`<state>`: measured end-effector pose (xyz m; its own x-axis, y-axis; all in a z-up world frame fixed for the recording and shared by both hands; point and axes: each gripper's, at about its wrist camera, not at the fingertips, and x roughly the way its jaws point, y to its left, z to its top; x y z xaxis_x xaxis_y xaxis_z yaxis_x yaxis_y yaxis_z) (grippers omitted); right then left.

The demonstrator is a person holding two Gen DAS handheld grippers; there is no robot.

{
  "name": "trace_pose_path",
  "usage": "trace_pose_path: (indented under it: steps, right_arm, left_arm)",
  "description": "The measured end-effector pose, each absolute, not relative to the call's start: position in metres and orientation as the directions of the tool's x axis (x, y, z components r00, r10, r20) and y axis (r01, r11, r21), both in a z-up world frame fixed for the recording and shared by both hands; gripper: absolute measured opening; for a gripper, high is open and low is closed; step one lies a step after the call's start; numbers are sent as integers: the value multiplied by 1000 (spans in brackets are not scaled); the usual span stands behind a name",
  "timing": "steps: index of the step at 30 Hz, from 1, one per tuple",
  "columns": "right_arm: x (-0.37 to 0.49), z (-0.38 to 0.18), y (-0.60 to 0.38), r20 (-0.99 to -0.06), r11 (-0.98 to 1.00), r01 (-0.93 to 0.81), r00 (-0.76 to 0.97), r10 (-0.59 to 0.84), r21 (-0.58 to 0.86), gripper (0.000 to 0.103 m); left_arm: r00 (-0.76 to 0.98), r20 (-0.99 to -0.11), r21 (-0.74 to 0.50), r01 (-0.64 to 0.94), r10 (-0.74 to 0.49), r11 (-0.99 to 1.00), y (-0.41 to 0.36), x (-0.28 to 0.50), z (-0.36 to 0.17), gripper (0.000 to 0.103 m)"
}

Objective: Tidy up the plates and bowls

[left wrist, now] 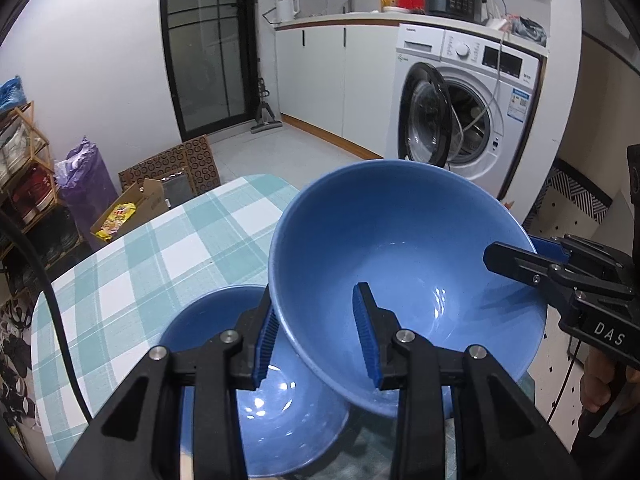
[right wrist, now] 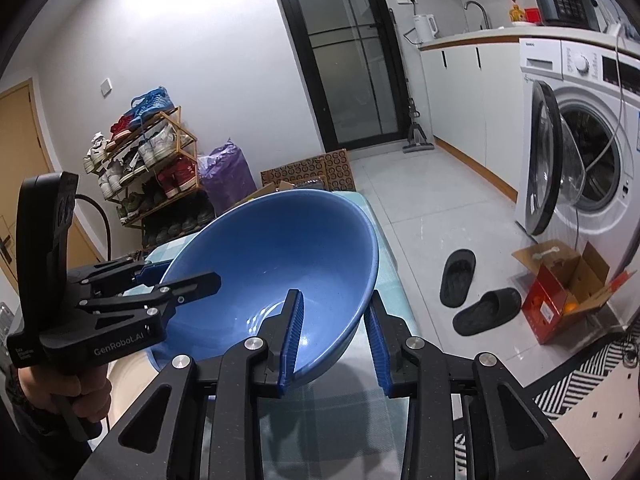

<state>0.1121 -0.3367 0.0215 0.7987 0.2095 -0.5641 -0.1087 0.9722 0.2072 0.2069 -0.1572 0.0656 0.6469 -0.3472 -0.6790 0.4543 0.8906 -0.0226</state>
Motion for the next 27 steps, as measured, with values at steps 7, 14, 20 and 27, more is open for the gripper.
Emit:
trace_pose_path:
  steps: [7,14,20,27]
  right_arm:
    - [123,30,-303,-561,969,-162,793,239,184,32]
    - [136,28,-267,-575,960,-218,769,281,178,32]
    - [143,21,-236,-588,951,-261,747,308,167,32]
    - [148,8,-209,-612,946,-285,724,318,154,32]
  left_arm:
    - [675,-663,-38,401,-323,915,-124,204,69,35]
    - [699,-654,-52,338,-288,940,-88,200,66,35]
    - [710,-655,-59,293,-259,954,-64,195,60,35]
    - [705,-667,-69,263,-240,962,-49,194,46,35]
